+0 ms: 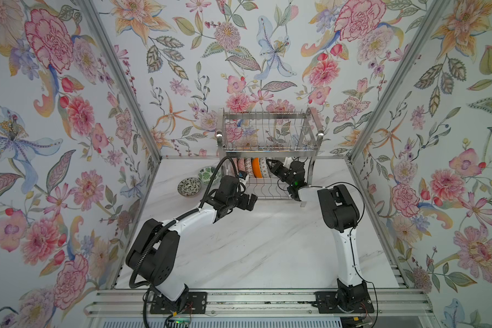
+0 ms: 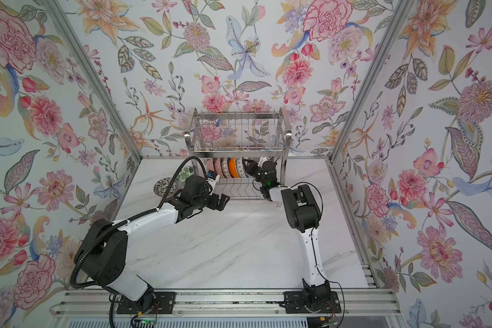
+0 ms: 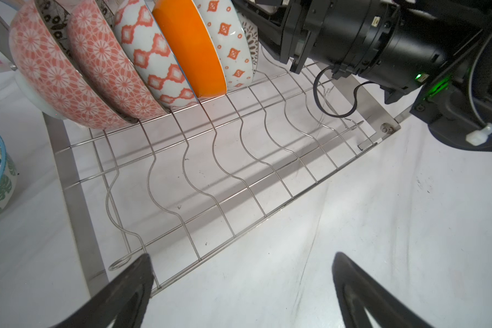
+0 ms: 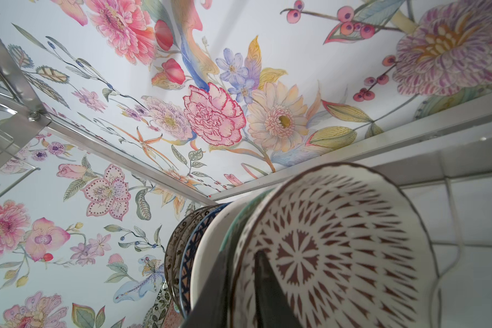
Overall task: Load bowls into a dish rack
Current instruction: Place the bowl in the dish rack.
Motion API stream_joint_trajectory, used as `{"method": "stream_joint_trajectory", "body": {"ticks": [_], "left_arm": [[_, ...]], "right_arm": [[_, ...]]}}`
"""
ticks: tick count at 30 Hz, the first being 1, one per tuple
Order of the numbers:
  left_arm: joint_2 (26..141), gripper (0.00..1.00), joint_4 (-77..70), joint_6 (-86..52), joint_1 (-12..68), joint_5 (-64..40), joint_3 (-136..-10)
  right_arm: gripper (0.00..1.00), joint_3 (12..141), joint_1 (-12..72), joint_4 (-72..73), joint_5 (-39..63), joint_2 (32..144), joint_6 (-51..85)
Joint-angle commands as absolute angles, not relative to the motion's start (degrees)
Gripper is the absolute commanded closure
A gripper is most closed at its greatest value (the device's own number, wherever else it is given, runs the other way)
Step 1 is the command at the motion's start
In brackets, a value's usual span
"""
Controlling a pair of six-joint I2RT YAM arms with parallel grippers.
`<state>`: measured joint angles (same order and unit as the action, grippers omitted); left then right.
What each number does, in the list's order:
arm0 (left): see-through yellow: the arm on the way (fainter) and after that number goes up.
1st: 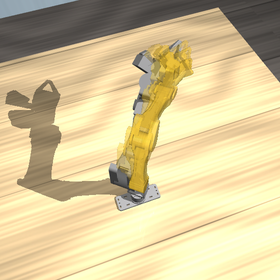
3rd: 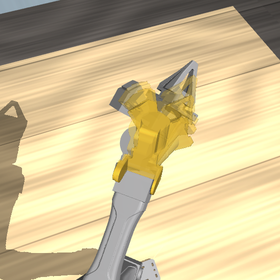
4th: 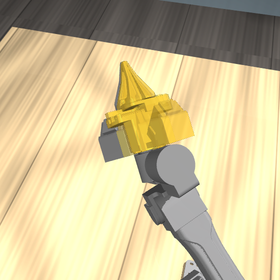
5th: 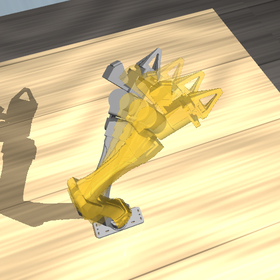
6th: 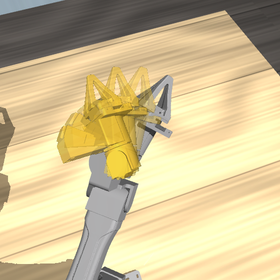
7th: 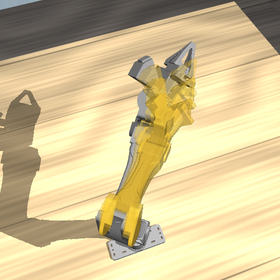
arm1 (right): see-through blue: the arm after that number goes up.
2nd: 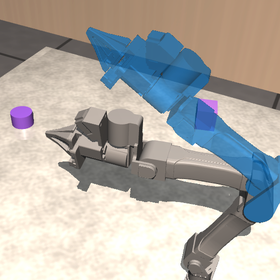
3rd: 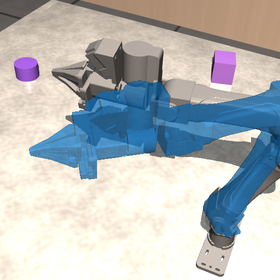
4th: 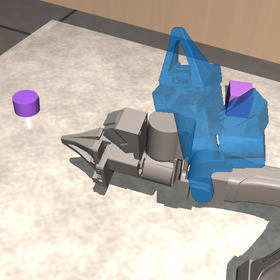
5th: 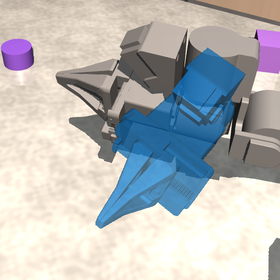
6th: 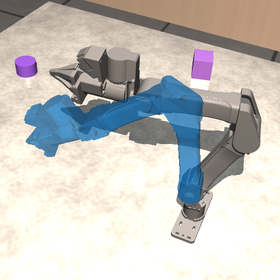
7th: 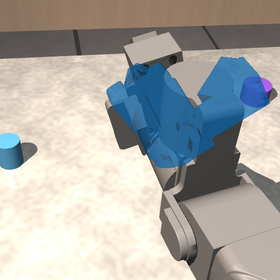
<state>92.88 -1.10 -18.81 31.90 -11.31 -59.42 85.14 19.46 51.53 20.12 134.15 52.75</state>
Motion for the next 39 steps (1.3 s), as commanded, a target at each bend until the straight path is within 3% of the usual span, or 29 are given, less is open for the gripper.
{"method": "stream_joint_trajectory", "body": {"ticks": [1,6,12,23,39], "left_arm": [[93.82,0.01,-0.37,-17.93,32.17,-10.37,-60.64],[93.69,0.01,-0.22,-18.0,32.26,-10.28,-60.54],[92.99,0.01,0.04,-18.35,32.21,-10.22,-60.68],[90.77,0.01,1.54,-19.25,32.22,-9.09,-60.13],[80.84,0.01,7.48,-20.53,31.04,2.74,-52.49]], "right_arm": [[0.76,83.41,17.42,52.82,19.18,132.28,51.66],[0.73,82.3,17.36,52.88,19.08,130.83,51.11],[0.59,79.52,17.42,51.81,16.8,127.37,49.15],[0.47,74.55,17.49,52.0,16.34,121.84,48.08],[0.36,62.49,23.37,53.74,15.11,112.22,45.88]]}}
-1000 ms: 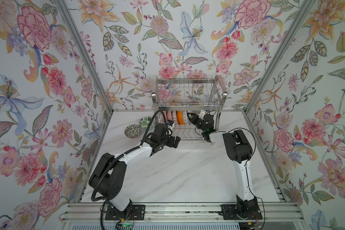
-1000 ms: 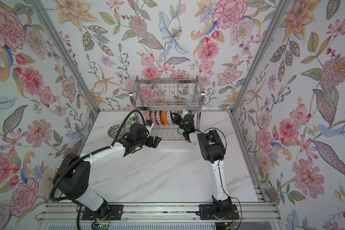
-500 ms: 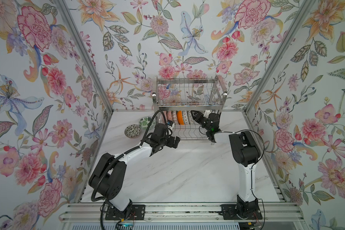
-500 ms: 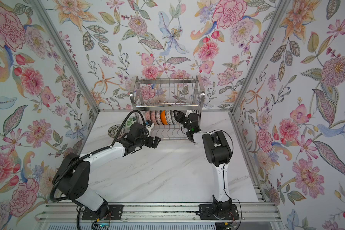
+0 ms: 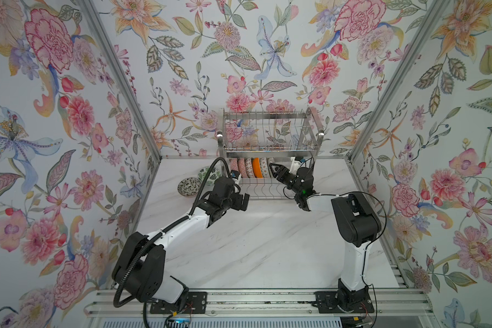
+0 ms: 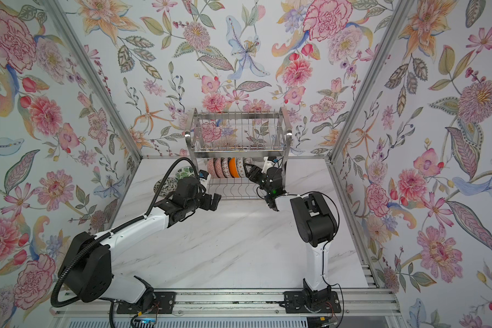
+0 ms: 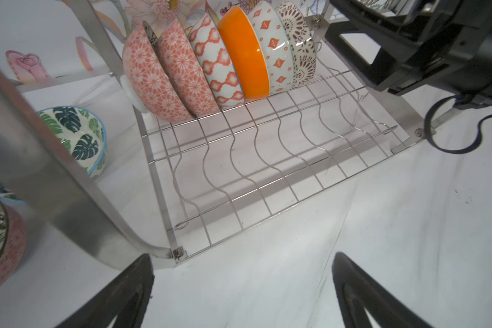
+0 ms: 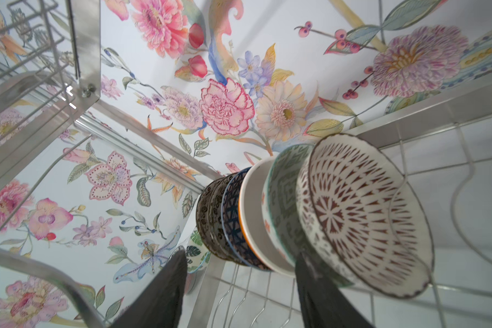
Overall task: Load bowls into a dish rack
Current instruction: Place the bowl in the dish rack, then pick up the bowl from the top-left of the table.
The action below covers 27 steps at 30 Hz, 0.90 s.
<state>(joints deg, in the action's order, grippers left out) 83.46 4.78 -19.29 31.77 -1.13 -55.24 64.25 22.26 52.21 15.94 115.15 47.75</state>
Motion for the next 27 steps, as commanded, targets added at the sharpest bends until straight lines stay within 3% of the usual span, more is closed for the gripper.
{"method": "stream_joint_trajectory", "body": {"ticks": [1,4,11,15,20,27], "left_arm": [[79.74,0.01,7.47,-21.06,30.27,2.49,-51.59],[75.2,0.01,5.83,-23.54,26.37,-2.06,-47.26],[67.84,0.01,7.04,-25.97,15.23,-0.73,-42.55],[70.46,0.01,9.05,-24.51,6.75,-2.52,-45.19],[77.48,0.01,11.15,-23.59,0.06,-2.16,-51.14],[87.59,0.01,15.12,-19.26,-1.05,2.9,-62.12]], "right_arm": [[0.36,61.76,23.82,53.79,14.9,111.54,45.86],[0.33,59.56,25.26,53.11,14.29,109.3,45.55],[0.2,53.64,30.53,49.08,11.51,102.25,42.4],[0.01,52.88,34.26,42.4,9.41,98.34,37.83],[0.01,52.99,39.79,35.19,6.26,95.39,32.23],[0.01,56.6,46.92,21.73,0.27,93.02,22.4]]}}
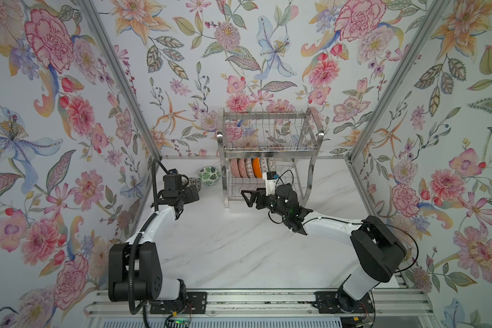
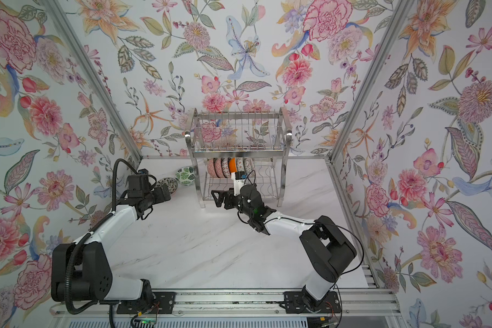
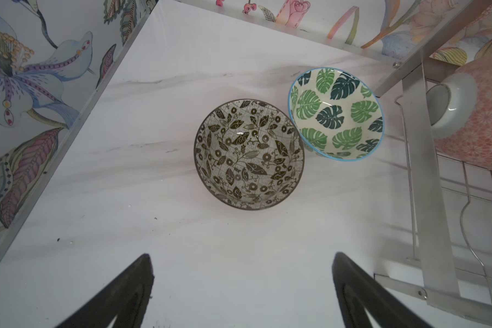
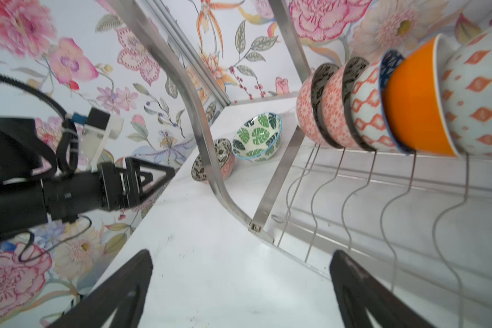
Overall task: Load bowls into a dish rack
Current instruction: Pick up the bowl from the top-left of the table.
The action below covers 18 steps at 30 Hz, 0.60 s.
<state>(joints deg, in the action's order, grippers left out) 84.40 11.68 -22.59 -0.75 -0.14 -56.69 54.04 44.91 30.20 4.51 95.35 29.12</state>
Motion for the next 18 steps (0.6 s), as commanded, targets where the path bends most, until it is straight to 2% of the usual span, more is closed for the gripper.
{"method": "stream_joint_trajectory", "body": {"ticks": [1,8,11,18], "left_arm": [[88.97,0.01,16.61,-18.5,-1.05,4.16,-64.07],[101.16,0.01,22.35,-12.66,-1.21,10.35,-73.0],[105.35,0.01,23.96,-11.86,-1.19,8.01,-76.19],[107.13,0.01,22.15,-12.26,-0.46,4.13,-78.57]], "right_arm": [[0.01,57.07,47.78,20.48,-0.23,92.81,21.04],[0.01,57.83,50.73,17.15,-2.38,91.76,18.22],[0.01,57.92,51.18,16.76,-2.39,92.02,18.29],[0.01,58.53,51.37,16.59,-1.94,93.23,19.34]]}}
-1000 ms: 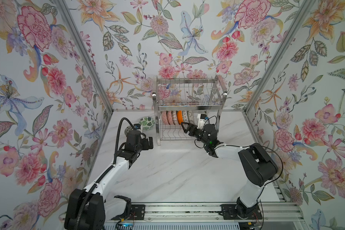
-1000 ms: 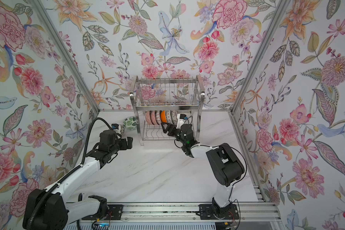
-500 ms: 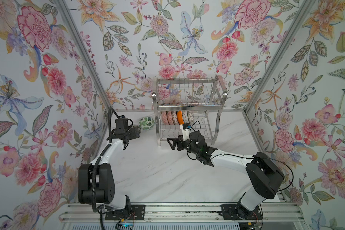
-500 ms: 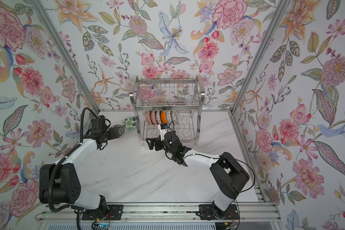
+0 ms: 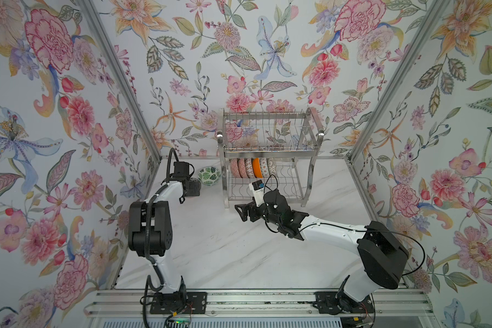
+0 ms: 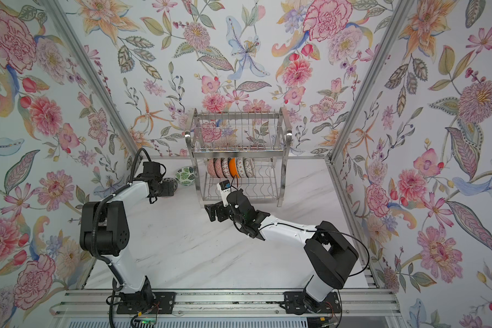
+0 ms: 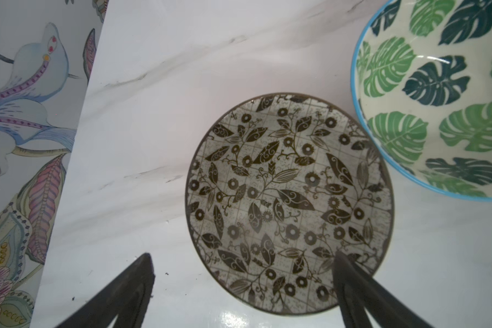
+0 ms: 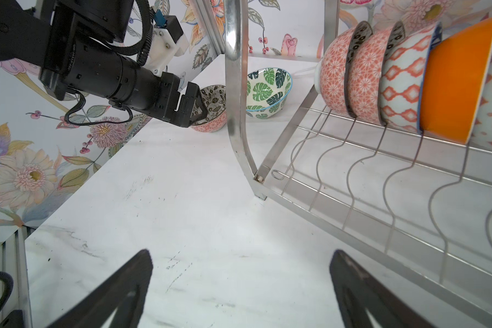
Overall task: Load bowls into a dish rack
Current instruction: Pick up the bowl from the top-left of the table.
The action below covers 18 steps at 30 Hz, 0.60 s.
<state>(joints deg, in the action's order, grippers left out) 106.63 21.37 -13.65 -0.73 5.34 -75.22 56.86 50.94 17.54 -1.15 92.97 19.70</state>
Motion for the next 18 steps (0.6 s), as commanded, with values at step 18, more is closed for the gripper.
{"method": "stream_joint_trajectory", "body": {"ticks": [18], "left_arm": [[110.27,0.11,19.33,-12.61,4.47,-1.11,-78.14]], "right_arm": [[0.01,57.85,48.84,17.03,0.08,93.21,21.96]]}}
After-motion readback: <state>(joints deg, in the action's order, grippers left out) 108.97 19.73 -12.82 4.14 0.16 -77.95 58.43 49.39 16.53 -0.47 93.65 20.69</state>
